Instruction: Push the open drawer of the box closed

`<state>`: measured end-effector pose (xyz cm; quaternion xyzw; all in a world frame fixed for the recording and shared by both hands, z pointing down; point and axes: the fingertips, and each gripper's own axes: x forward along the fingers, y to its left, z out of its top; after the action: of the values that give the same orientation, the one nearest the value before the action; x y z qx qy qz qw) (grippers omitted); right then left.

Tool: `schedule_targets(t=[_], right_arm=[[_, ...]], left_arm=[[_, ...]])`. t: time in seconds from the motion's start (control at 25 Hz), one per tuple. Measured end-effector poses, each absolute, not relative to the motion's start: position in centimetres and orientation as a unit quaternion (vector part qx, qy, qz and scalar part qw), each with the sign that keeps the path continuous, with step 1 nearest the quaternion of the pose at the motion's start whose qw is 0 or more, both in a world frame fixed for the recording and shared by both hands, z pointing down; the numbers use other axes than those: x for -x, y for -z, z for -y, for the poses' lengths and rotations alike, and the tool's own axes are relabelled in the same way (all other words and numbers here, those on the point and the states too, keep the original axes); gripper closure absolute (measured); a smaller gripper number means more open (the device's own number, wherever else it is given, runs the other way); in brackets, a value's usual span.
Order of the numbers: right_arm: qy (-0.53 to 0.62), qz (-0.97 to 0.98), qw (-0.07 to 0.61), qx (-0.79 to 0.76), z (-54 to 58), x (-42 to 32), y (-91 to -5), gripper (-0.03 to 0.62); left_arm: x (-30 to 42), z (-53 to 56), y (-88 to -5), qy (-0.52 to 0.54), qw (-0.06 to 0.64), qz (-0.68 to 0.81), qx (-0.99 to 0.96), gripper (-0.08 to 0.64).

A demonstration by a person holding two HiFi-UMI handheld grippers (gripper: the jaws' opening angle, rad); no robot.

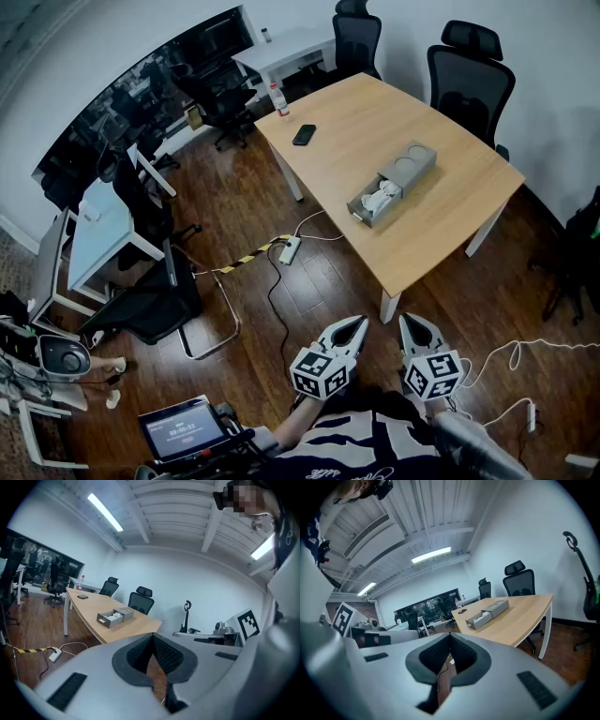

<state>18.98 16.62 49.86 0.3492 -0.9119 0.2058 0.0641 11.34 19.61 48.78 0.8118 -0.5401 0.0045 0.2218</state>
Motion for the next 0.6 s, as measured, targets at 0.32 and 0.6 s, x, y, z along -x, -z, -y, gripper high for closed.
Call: schedule_targets(t=[0.32, 0.6], right_arm=[[-0.207, 0.908, 0.072, -0.357, -11.4, -16.2, -51.2, 0.594], [-0.209, 0.897, 0.069, -0.384, -5.5, -10.4, -51.4, 0.594]], left_arm=[[-8.6, -13.9, -50.4, -0.008, 0.231, 0.525, -0.819, 0.561], [-2.3, -6.9, -49.8, -0.013, 0.224, 0.499, -0.837, 0.561]])
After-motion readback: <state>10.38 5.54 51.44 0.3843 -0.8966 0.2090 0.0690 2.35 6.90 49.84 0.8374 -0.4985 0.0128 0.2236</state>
